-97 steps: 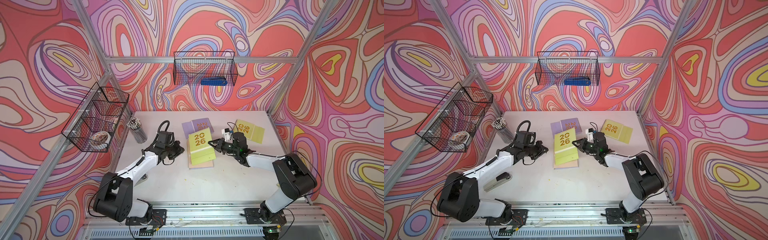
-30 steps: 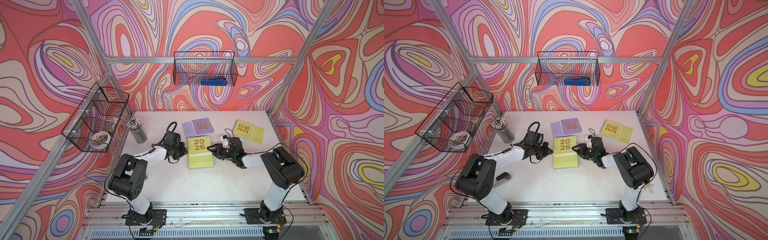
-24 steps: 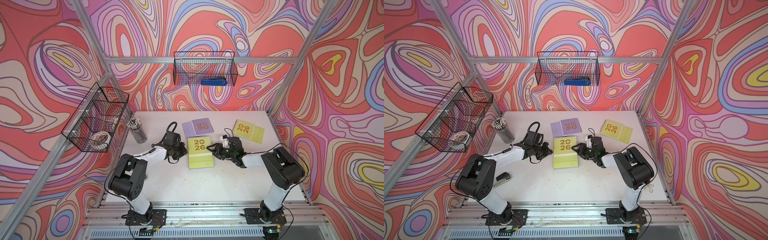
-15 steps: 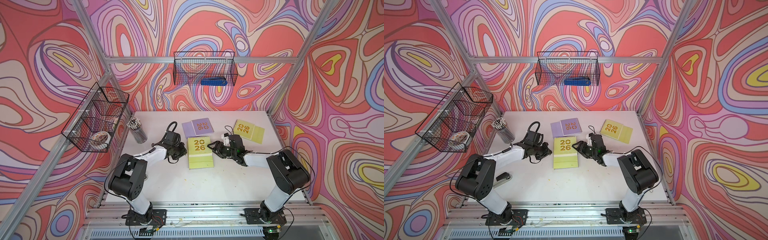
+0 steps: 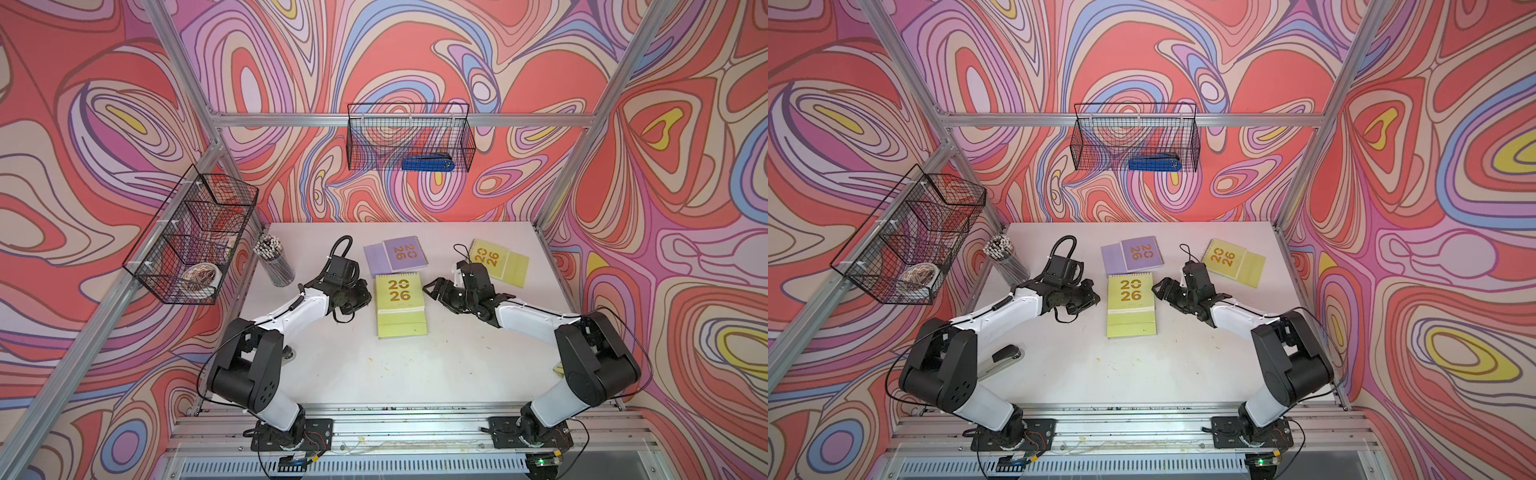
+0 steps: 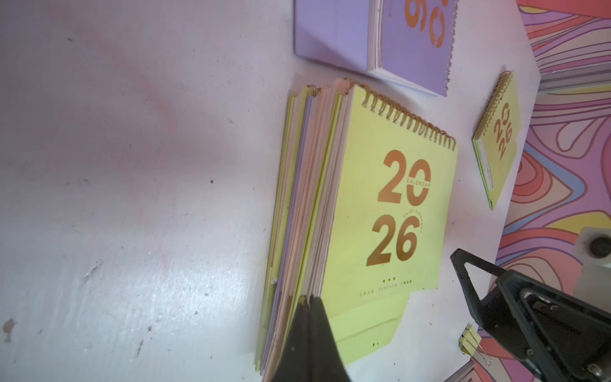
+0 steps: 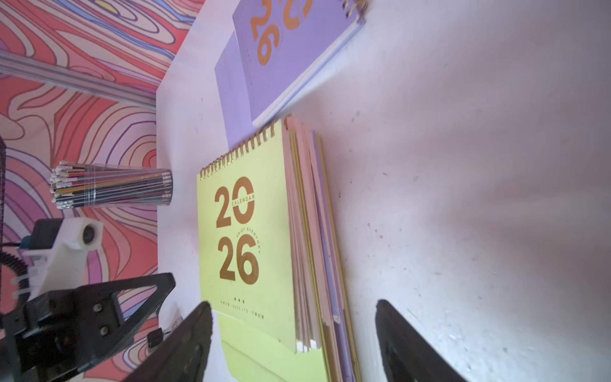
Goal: Stack the calendars
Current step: Place the calendar at the calendar, then move the calendar to the center of the board.
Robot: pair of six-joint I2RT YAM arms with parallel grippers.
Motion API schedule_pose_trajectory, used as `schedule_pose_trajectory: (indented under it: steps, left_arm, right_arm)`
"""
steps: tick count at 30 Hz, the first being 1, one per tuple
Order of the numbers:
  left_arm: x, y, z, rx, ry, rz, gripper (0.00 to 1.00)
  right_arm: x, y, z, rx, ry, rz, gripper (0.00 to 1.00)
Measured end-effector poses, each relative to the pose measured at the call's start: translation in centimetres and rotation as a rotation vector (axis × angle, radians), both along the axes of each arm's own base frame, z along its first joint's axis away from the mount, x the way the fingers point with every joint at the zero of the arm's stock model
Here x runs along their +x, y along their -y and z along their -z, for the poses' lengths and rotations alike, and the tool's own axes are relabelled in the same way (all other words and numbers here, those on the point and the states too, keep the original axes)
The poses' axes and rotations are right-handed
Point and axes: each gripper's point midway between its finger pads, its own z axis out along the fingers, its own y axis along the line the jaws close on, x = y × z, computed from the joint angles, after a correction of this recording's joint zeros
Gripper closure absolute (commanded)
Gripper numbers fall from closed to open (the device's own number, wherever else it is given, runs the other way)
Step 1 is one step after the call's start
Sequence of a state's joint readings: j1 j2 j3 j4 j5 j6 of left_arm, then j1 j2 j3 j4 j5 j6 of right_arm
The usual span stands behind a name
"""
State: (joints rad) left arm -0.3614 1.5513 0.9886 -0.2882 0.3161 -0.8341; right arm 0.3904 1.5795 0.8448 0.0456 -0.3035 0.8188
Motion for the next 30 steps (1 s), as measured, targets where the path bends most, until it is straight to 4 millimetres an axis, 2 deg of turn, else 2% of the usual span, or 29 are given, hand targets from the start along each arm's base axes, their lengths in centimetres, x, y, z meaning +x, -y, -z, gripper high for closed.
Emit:
schedule_pose_trajectory:
  steps: [3,7,11,15,19,24,30]
  left_arm:
    - [-0.4,-0.2,-1.1,-0.003,0.017,-0.001,1.0]
    - [-0.8,0.0,-2.6,-0.014,0.049,0.005,1.0]
    - [-1.4,1.0,-3.9,-0.029,0.077,0.023,1.0]
    - [-2.2,2.4,-4.0,-0.034,0.075,0.049,1.0]
    - [-2.3,4.0,-4.3,-0.038,0.08,0.079,1.0]
    - [-2.0,5.8,-4.7,-0.053,0.091,0.102,1.0]
    - [-1.9,6.6,-3.8,-0.048,0.072,0.115,1.0]
  right_arm:
    - [0.4,1.2,-0.6,-0.047,0.014,0.039,0.21]
    - [0.6,3.1,-0.2,-0.105,0.001,0.095,0.18]
    - [1.1,5.5,0.3,-0.16,-0.019,0.158,0.16]
    - [2.8,7.3,-0.6,-0.188,-0.018,0.215,0.15]
    - [5.8,9.4,-1.8,-0.209,0.006,0.286,0.14]
    - [10.7,13.2,-2.5,-0.219,0.014,0.385,0.14]
    - [17.2,18.8,-1.1,-0.212,-0.001,0.496,0.14]
